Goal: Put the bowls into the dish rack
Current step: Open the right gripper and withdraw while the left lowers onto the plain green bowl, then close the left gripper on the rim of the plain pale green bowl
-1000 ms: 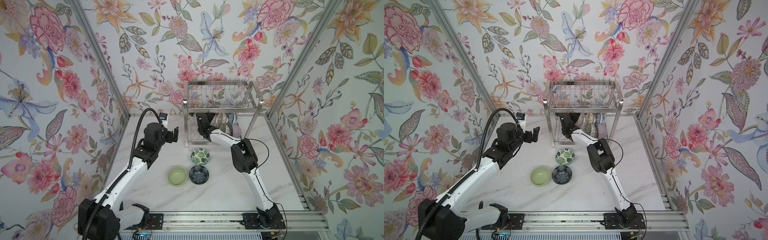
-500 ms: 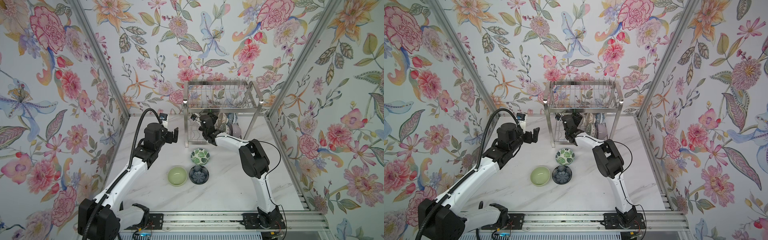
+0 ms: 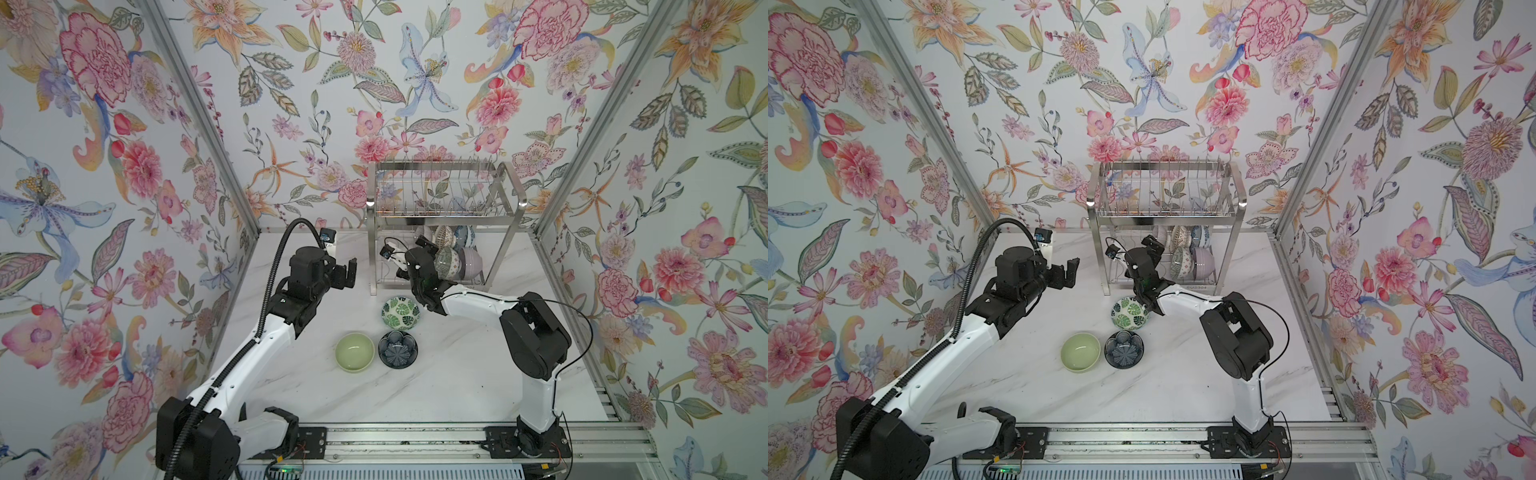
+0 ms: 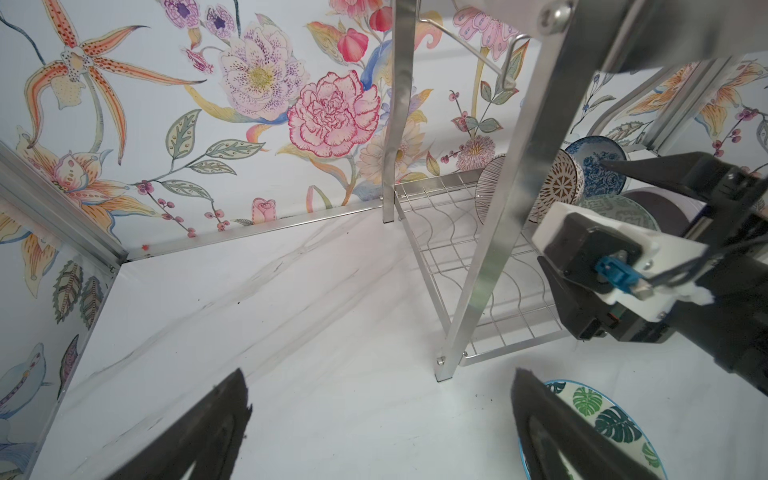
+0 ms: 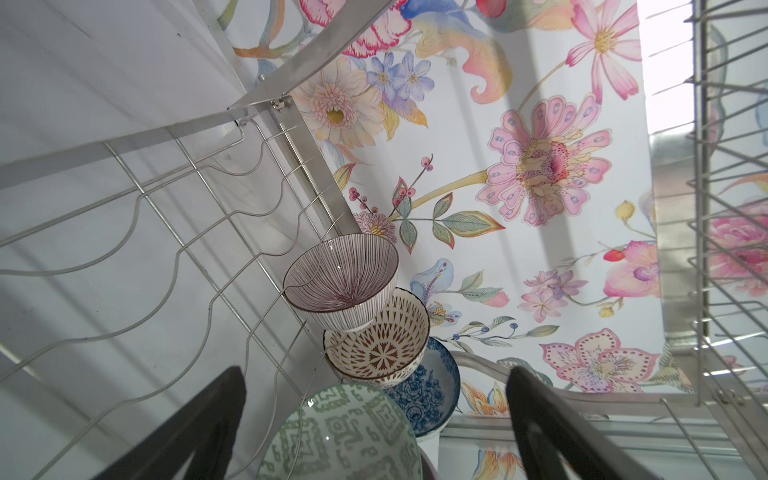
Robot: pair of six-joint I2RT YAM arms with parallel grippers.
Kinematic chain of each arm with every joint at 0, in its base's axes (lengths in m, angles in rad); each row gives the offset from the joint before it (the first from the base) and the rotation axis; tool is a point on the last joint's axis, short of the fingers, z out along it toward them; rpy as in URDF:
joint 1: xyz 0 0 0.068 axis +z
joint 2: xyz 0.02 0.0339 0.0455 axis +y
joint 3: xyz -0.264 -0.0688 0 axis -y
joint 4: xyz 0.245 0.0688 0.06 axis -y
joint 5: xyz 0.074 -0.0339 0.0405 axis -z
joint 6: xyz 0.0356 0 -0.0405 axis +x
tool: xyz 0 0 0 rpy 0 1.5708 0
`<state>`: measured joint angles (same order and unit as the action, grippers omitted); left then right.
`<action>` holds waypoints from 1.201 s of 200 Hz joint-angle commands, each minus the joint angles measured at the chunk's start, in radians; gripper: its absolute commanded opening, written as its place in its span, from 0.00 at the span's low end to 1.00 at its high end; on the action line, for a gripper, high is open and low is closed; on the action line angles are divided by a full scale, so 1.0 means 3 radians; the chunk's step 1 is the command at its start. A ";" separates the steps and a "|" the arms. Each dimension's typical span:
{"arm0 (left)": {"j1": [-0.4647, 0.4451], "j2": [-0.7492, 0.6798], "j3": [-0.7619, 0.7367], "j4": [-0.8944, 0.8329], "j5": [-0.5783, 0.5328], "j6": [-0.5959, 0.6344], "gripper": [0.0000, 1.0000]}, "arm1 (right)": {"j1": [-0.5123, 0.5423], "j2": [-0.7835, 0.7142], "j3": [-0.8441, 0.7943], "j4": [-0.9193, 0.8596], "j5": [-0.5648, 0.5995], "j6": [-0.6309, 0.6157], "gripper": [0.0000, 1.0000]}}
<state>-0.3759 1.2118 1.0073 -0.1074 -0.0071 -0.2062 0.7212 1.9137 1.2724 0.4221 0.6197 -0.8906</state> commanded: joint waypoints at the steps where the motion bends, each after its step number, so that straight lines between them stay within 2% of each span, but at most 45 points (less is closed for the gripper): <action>1: -0.0038 0.0017 -0.0033 -0.0151 0.0007 -0.0046 0.99 | 0.0051 -0.0347 -0.0240 0.0014 -0.0113 0.0283 0.99; 58: -0.0118 -0.0092 -0.0242 -0.0626 0.0122 -0.0159 0.99 | 0.0075 -0.1265 -0.0512 -0.1073 -0.0660 0.1482 0.99; 85: -0.0250 -0.0186 -0.0458 -0.0870 0.0133 -0.0371 0.99 | 0.0018 -0.1603 -0.0554 -0.1490 -0.0906 0.2038 0.99; 108: -0.0337 -0.0315 -0.0711 -0.0952 0.0167 -0.0625 0.99 | -0.0089 -0.1816 -0.0617 -0.1655 -0.1216 0.2474 0.99; 130: -0.0358 -0.0480 -0.0901 -0.1016 0.0230 -0.0880 0.99 | -0.0223 -0.1937 -0.0680 -0.1688 -0.1681 0.2875 0.99; 150: -0.0358 -0.0641 -0.1089 -0.1028 0.0307 -0.1162 0.99 | -0.0363 -0.1971 -0.0713 -0.1683 -0.1852 0.2997 0.99; 189: -0.0377 -0.0797 -0.1400 -0.1133 0.0496 -0.1576 0.99 | -0.0408 -0.1932 -0.0718 -0.1720 -0.1839 0.3012 0.99; 214: -0.0421 -0.0897 -0.1640 -0.0958 0.0698 -0.1858 0.99 | -0.0430 -0.1901 -0.0753 -0.1701 -0.1851 0.3022 0.99; 240: -0.0487 -0.0890 -0.1707 -0.1015 0.0655 -0.1943 0.99 | -0.0456 -0.1884 -0.0769 -0.1676 -0.1851 0.3059 0.99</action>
<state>-0.5007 0.9535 0.5102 -0.4046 0.1654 -0.7185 0.5953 1.3373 1.0595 -0.0776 0.0811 -0.0025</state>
